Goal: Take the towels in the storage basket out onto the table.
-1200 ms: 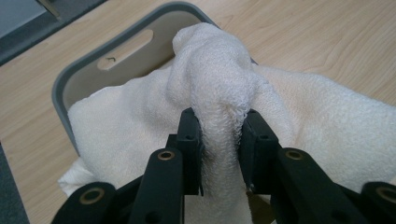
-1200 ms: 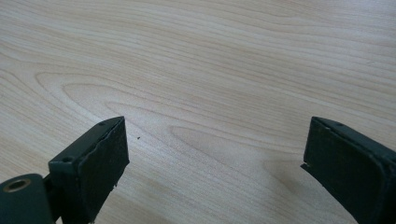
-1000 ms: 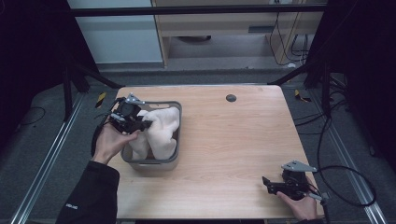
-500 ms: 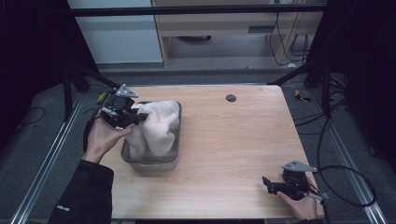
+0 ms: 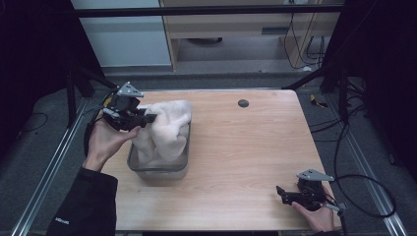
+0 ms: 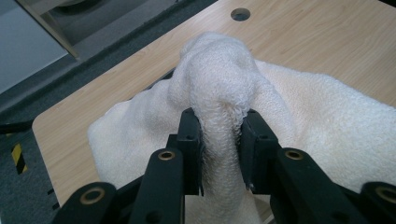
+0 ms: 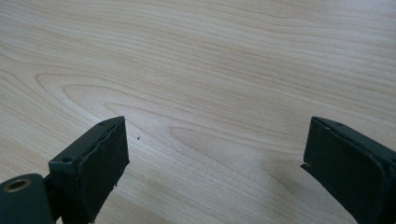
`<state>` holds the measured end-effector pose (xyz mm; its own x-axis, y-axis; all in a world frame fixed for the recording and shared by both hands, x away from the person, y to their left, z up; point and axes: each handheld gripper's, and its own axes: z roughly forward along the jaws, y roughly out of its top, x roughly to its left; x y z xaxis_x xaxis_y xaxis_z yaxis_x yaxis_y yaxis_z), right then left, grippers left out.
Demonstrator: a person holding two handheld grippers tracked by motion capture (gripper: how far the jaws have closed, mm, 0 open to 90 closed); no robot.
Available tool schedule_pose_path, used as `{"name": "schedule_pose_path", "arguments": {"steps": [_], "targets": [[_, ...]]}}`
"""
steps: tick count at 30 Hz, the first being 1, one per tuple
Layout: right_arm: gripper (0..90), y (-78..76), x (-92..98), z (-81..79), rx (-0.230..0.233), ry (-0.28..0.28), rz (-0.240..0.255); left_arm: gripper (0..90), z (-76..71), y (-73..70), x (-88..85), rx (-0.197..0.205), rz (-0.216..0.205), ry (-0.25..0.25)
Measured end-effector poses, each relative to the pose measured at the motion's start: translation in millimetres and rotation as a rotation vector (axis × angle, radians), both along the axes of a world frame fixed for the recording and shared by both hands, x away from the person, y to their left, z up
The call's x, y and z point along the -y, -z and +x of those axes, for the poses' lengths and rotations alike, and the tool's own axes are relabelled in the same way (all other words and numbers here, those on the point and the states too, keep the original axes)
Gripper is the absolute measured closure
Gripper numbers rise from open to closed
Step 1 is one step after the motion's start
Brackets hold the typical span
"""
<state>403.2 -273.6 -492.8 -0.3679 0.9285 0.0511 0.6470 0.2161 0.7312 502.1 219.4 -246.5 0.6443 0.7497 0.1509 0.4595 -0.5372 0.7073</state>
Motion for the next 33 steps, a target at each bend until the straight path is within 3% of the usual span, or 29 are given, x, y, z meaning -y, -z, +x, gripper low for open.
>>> {"name": "schedule_pose_path", "arguments": {"steps": [9,22,33], "targets": [[6.7,-0.1,-0.1,0.0,-0.001,-0.001,0.003,71.6,-5.6,-13.5,11.9,0.011,-0.005,0.021],[6.7,-0.4,0.9,0.2,0.008,-0.002,0.001,71.6,-12.0,-30.9,31.4,0.017,0.019,0.058],[6.7,-1.4,1.6,-0.2,0.007,0.0,0.011,71.5,-20.1,-47.7,57.0,0.018,0.044,0.122]]}}
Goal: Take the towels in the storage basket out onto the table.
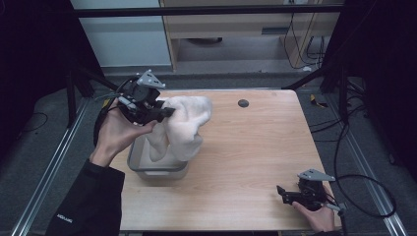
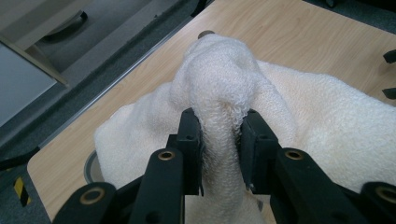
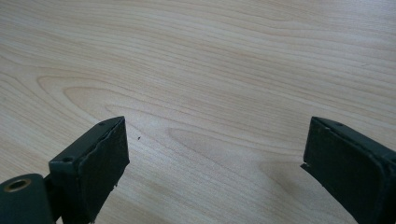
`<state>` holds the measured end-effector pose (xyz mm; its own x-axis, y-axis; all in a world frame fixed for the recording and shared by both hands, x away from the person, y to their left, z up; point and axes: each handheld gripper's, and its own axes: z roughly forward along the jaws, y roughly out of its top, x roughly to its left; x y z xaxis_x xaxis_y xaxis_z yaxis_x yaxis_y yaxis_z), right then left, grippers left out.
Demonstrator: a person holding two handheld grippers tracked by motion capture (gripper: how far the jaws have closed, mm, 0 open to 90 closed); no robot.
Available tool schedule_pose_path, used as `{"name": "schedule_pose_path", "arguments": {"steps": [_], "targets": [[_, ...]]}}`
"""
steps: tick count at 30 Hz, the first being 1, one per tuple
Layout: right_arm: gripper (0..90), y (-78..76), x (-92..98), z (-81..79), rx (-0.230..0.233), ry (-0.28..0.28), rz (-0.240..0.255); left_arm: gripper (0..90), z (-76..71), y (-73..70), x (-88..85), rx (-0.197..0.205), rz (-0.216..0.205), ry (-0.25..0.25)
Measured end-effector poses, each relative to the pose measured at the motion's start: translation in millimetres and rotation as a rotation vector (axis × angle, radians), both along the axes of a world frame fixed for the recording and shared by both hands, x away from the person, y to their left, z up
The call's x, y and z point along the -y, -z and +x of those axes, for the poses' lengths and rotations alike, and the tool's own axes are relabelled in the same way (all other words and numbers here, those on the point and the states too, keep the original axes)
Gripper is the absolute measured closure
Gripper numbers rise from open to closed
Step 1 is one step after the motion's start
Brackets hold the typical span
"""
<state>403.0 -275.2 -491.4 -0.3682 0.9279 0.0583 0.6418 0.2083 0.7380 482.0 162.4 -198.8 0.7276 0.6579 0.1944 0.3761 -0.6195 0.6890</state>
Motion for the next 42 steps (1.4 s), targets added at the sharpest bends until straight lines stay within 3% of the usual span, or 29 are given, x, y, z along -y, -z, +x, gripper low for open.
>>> {"name": "schedule_pose_path", "arguments": {"steps": [13,30,42], "targets": [[6.9,-1.1,0.8,-0.7,0.003,0.004,0.006,71.6,-7.6,-14.3,31.1,0.007,0.027,0.066],[6.9,-1.8,2.0,-1.6,0.01,0.0,0.0,71.6,-5.5,-13.3,67.1,0.001,0.037,0.125],[6.9,-2.3,3.6,-3.0,0.006,0.006,-0.01,71.5,-1.5,-3.6,91.4,-0.009,0.051,0.17]]}}
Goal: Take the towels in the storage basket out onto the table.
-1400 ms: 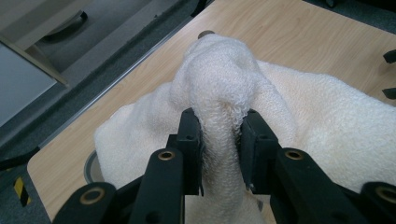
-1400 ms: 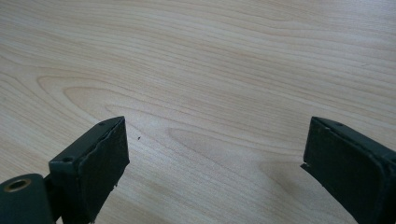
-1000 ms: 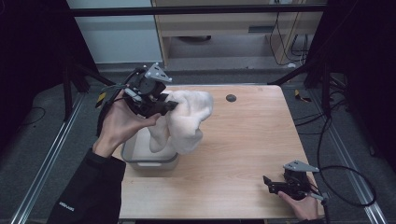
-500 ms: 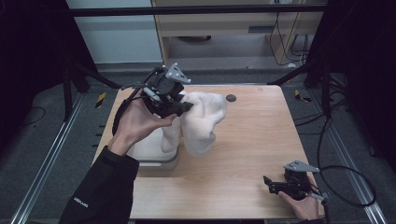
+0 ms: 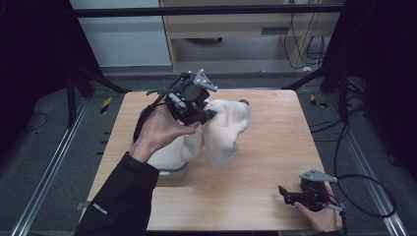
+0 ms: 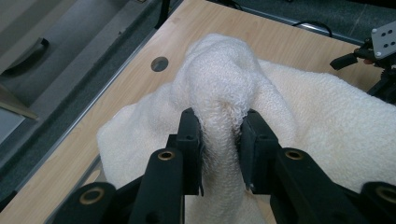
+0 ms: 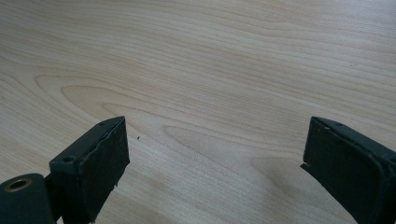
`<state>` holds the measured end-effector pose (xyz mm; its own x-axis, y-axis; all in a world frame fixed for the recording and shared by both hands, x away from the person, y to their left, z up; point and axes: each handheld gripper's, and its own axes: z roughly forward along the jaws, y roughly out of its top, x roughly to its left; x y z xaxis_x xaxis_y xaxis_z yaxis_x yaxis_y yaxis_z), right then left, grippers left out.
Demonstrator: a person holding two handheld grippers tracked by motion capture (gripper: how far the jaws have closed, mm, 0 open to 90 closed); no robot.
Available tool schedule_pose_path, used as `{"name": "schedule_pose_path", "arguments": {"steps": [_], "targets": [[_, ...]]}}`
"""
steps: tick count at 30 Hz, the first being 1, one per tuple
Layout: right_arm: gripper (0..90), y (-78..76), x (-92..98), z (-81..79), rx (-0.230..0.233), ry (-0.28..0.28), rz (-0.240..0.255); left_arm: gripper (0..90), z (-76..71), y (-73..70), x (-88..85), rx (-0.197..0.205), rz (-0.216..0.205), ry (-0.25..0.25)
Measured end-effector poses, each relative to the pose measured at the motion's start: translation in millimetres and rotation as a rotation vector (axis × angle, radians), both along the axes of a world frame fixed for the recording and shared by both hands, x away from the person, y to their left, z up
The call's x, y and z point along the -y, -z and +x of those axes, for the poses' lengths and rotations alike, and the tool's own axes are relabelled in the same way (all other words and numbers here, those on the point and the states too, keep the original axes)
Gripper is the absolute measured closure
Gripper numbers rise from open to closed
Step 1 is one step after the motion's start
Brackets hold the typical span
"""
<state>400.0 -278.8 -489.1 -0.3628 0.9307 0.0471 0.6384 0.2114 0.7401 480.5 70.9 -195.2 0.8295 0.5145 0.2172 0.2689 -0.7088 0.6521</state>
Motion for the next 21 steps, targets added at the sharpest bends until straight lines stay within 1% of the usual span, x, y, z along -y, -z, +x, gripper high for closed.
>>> {"name": "schedule_pose_path", "arguments": {"steps": [1,2,4,5,8,12,14,15,21], "targets": [[6.9,0.0,-0.2,-0.3,-0.001,0.001,0.001,71.5,0.3,1.3,2.4,0.001,0.004,0.006],[6.9,-0.1,-0.2,-0.5,-0.002,0.002,0.001,71.5,0.5,3.1,5.1,-0.001,-0.002,0.007],[6.9,-0.2,-0.1,-0.6,-0.002,0.002,0.0,71.5,1.3,5.9,9.9,-0.004,0.002,0.017],[6.9,-0.1,0.0,-0.5,-0.003,0.003,-0.002,71.5,1.7,8.0,12.7,-0.006,-0.006,0.02],[6.9,-0.2,0.2,-0.8,-0.003,0.002,-0.005,71.5,3.5,14.0,20.6,-0.013,-0.006,0.032],[7.1,0.6,2.1,-1.1,-0.005,0.01,0.001,71.5,6.4,22.9,30.9,-0.02,0.005,0.047],[7.2,1.3,3.6,-1.0,0.001,0.011,-0.007,71.5,8.0,27.1,35.2,-0.025,0.012,0.053],[7.2,1.0,3.8,-1.1,-0.004,0.01,0.0,71.5,8.7,28.9,36.7,-0.028,0.012,0.054],[7.3,2.6,5.6,-0.3,-0.011,0.01,-0.006,71.5,13.5,45.8,47.9,-0.047,0.022,0.072]]}}
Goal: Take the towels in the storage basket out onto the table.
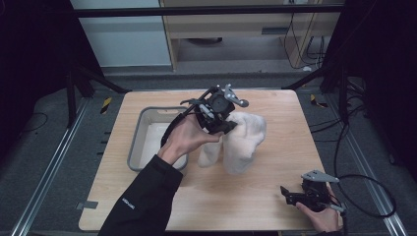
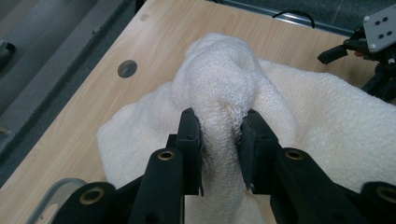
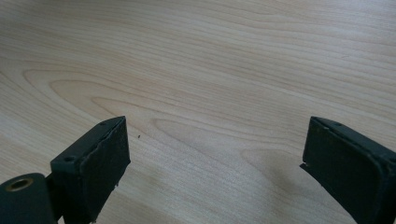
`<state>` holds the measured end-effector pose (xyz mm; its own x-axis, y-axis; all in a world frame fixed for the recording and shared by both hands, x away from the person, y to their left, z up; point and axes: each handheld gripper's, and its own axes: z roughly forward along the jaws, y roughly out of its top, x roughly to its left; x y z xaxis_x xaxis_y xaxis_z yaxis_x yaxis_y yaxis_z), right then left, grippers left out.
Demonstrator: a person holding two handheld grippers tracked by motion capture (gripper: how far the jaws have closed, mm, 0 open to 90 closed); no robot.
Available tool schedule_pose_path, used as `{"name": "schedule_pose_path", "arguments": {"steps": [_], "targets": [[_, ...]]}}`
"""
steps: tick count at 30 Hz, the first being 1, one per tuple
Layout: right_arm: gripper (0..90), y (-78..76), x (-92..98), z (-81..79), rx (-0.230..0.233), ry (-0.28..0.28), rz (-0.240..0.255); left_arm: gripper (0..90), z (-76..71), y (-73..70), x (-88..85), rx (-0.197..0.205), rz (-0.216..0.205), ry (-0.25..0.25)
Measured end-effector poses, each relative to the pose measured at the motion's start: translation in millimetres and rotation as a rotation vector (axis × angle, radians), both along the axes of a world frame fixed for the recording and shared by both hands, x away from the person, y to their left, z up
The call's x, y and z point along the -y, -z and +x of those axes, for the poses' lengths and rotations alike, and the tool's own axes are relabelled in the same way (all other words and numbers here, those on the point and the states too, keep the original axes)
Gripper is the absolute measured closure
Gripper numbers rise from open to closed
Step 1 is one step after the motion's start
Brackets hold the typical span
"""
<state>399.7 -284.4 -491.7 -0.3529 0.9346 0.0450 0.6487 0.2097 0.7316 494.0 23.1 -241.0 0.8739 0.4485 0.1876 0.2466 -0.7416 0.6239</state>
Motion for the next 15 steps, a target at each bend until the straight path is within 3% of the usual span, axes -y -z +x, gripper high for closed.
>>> {"name": "schedule_pose_path", "arguments": {"steps": [15], "targets": [[7.1,1.5,-0.1,-0.2,0.0,-0.004,-0.005,71.3,14.4,46.9,21.3,-0.052,0.035,0.019]]}}
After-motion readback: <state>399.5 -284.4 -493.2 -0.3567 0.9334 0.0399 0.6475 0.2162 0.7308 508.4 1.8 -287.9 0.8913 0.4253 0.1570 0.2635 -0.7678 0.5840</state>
